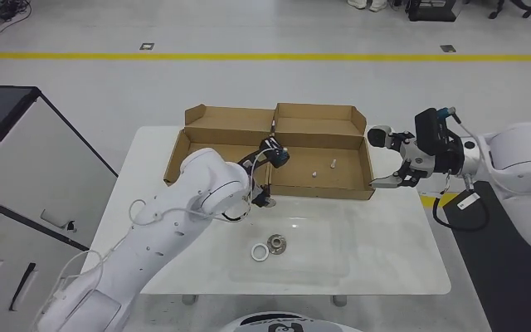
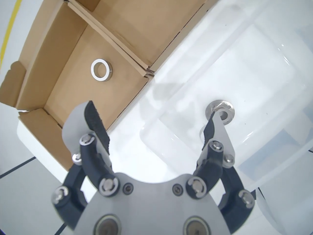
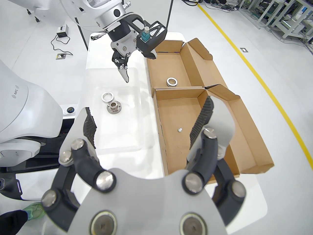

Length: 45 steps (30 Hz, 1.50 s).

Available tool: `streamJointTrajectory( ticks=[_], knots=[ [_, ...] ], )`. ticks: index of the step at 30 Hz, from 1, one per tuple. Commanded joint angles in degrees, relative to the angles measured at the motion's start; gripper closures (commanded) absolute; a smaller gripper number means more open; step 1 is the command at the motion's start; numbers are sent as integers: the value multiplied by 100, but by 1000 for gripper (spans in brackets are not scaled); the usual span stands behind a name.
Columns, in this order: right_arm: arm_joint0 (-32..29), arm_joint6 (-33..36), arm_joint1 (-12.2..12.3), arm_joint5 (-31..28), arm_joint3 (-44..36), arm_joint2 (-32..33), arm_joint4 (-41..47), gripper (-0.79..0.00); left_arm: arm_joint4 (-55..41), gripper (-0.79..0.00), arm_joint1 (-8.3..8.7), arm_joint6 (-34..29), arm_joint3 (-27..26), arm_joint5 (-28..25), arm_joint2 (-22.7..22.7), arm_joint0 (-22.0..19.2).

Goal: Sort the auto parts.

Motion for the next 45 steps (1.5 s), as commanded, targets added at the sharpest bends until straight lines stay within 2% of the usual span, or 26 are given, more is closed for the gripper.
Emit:
streamJointTrajectory(
  ticks=[1, 13, 17, 20, 23, 27, 34, 39, 42, 45],
  knots=[
    [0, 0, 0, 0, 0, 0, 0, -785, 6, -785, 1, 3, 1, 7, -4, 4],
    [0, 0, 0, 0, 0, 0, 0, -785, 32, -785, 9, 89, -31, -48, -10, 41],
    [0, 0, 0, 0, 0, 0, 0, -785, 40, -785, 61, -207, -360, -197, -64, 154],
    [0, 0, 0, 0, 0, 0, 0, -785, -62, -785, 97, -207, -420, -238, 168, 161],
    [0, 0, 0, 0, 0, 0, 0, -785, -256, -785, 139, -207, -396, -99, 487, -12],
    [0, 0, 0, 0, 0, 0, 0, -785, -812, -785, 205, -207, -31, 291, 1111, -510],
    [0, 0, 0, 0, 0, 0, 0, -785, -2167, -785, 299, -207, 235, 978, 2642, -2024],
    [0, 0, 0, 0, 0, 0, 0, -785, -2787, -785, 278, -207, 195, 1375, 3575, -2961],
    [0, 0, 0, 0, 0, 0, 0, -785, -3013, -785, 212, -207, 249, 1524, 3857, -3264],
    [0, 0, 0, 0, 0, 0, 0, -785, -3052, -785, 122, -207, 417, 1481, 3857, -3226]
  ],
)
